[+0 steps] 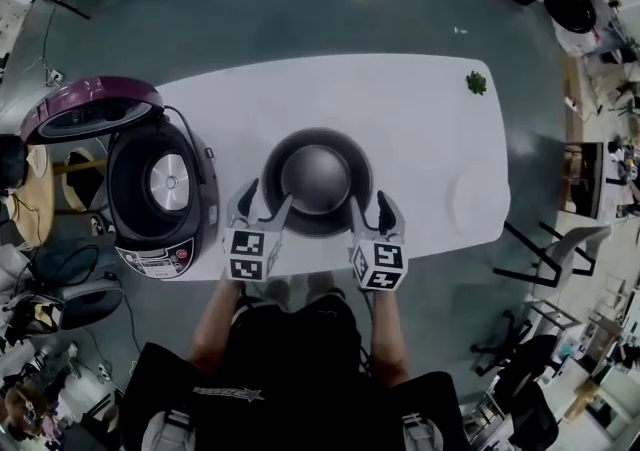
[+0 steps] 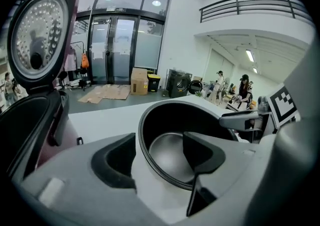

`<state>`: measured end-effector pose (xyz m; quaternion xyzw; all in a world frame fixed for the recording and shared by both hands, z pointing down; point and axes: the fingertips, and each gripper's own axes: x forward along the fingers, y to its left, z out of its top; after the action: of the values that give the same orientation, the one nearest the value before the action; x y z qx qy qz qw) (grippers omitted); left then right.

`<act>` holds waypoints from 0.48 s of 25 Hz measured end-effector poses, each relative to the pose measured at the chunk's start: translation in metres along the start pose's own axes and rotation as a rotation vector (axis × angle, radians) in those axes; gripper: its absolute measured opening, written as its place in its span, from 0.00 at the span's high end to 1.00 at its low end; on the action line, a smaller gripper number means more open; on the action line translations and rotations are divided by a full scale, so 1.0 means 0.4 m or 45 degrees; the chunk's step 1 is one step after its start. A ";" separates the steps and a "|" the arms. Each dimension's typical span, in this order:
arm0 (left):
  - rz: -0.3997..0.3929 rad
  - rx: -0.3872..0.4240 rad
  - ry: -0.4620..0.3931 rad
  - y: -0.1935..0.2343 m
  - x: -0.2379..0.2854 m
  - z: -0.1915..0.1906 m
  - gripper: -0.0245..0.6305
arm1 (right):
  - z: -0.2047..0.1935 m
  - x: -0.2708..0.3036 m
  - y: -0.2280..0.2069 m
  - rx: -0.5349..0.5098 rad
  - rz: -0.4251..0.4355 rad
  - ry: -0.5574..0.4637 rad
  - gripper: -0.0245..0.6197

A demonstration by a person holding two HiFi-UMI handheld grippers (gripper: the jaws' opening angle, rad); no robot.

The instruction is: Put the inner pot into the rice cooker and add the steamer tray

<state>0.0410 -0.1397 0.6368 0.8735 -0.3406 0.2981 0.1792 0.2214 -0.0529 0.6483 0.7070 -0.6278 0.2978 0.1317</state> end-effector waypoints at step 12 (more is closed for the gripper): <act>0.157 -0.010 0.091 0.036 0.051 -0.063 0.74 | -0.016 0.054 -0.015 -0.070 0.036 0.033 0.79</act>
<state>0.0331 -0.1470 0.6705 0.8390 -0.3884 0.3382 0.1758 0.2263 -0.0656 0.6672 0.6902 -0.6440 0.2915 0.1550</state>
